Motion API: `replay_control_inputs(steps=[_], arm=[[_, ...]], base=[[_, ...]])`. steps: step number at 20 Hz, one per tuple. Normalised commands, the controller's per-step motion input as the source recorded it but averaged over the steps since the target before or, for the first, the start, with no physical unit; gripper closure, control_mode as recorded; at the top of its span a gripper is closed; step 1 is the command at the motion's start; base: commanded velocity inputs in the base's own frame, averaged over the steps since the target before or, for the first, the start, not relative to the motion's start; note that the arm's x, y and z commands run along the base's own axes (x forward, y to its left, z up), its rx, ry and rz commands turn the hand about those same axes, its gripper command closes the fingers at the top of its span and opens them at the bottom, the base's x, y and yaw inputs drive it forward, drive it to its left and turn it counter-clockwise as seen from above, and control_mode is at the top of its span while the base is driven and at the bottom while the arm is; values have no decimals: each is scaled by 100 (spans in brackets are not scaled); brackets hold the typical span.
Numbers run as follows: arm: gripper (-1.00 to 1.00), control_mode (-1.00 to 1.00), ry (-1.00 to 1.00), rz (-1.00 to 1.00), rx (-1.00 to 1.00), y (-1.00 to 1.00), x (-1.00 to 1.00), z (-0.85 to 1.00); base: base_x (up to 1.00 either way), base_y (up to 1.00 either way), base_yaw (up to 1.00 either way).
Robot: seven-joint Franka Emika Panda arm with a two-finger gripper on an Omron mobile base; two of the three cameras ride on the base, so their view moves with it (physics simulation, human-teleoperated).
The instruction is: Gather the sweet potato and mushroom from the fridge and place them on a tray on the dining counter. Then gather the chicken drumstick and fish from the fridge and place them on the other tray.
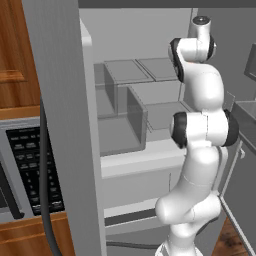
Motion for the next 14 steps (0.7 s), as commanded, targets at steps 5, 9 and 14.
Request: replay_control_inputs(steps=[5, 9, 14], arm=[[-100, -100, 4, 6, 0, -11, 39, 0], [-100, -100, 3, 5, 0, -9, 40, 0], [-100, -100, 4, 4, 0, -2, 30, -1]], base=[[0, 0, 0], [0, 0, 0], [0, 0, 0]])
